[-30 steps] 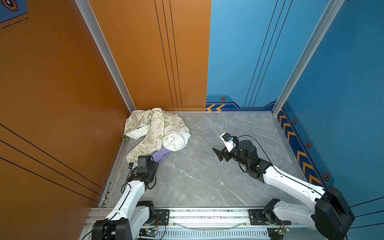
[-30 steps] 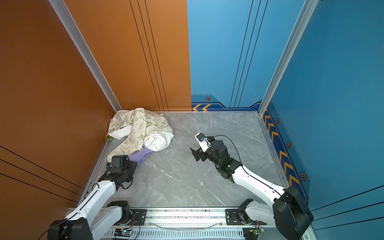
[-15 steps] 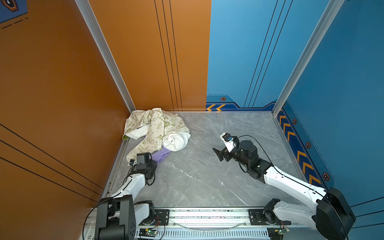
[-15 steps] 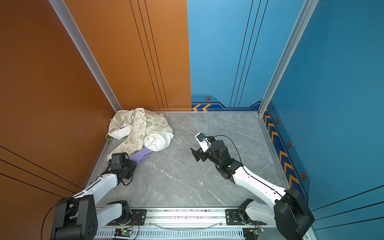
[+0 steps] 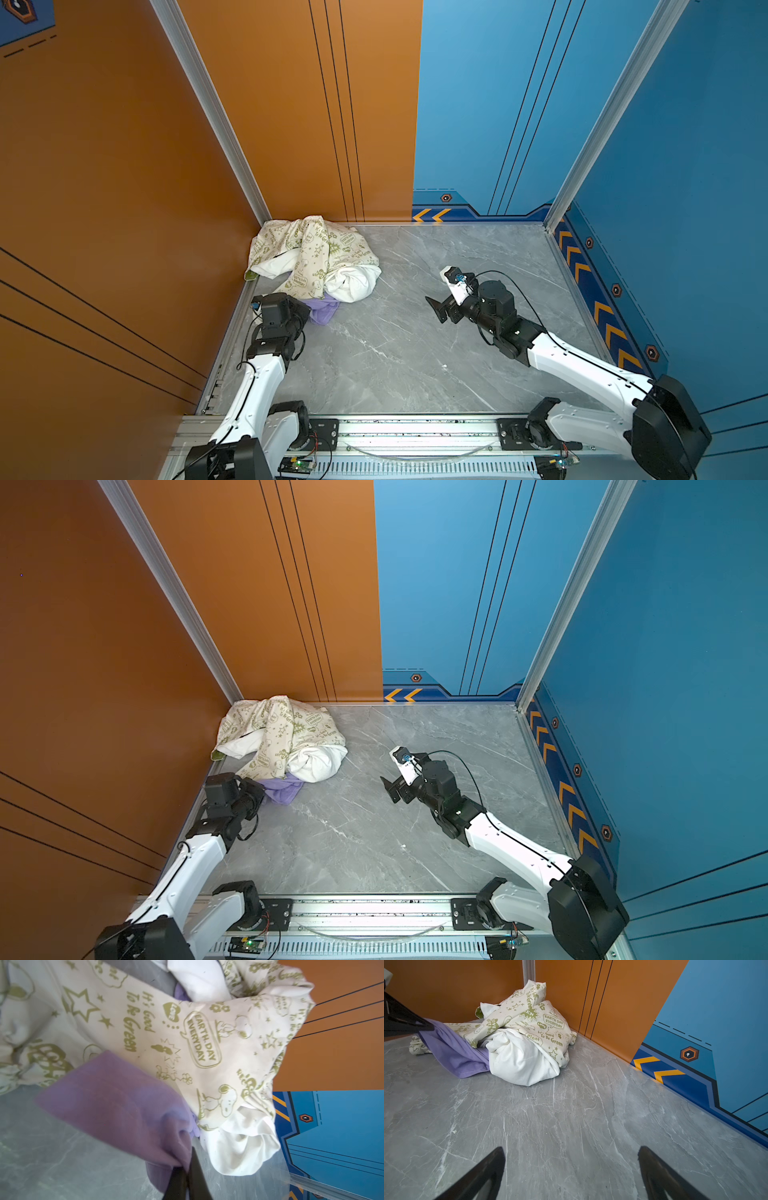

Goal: Pick out a specific cloth from the pile
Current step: 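Close the left gripper on the lavender cloth edge, then lift the lavender cloth with the left gripper, pulling it from the pile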

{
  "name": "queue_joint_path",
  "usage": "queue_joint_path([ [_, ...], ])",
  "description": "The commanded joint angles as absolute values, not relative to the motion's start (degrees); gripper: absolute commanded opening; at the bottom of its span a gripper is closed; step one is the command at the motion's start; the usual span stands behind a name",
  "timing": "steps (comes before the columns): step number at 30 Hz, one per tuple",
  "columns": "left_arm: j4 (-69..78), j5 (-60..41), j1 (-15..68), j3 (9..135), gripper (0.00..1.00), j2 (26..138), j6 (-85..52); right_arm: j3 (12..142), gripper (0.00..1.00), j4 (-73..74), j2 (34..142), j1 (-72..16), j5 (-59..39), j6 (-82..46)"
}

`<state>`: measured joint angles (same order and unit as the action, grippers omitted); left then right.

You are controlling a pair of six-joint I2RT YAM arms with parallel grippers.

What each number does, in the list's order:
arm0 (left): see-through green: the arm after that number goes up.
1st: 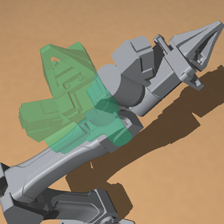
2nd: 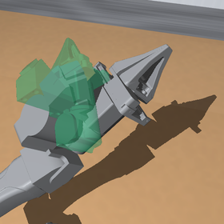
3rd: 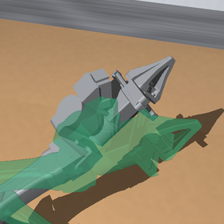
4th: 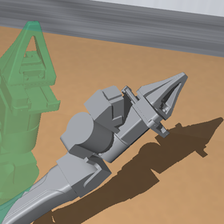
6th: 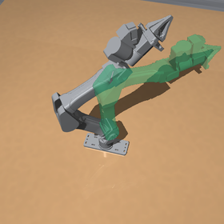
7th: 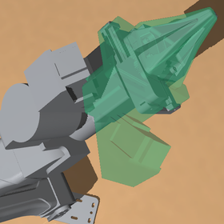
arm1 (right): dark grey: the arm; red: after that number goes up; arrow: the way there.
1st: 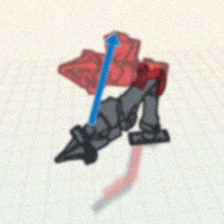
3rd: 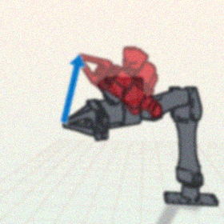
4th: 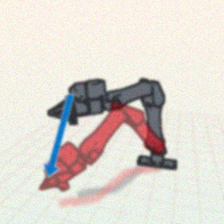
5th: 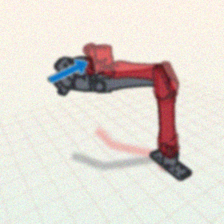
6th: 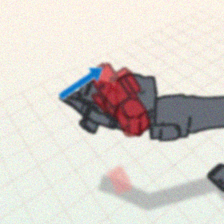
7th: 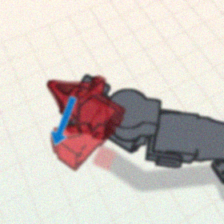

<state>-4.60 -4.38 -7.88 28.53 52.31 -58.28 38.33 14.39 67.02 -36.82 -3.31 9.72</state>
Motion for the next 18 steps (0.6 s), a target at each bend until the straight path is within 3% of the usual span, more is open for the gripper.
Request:
queue_joint_path([
  [1,-6.64,-7.57,-7.92,32.02,0.00,49.66,-56.67,39.57,1.00,12.32,65.65,-37.15,-3.91,10.84],
  [18,-6.08,-11.58,-5.11,47.17,0.00,48.11,-52.17,38.24,1.00,11.74,64.69,-37.10,-3.63,10.04],
])
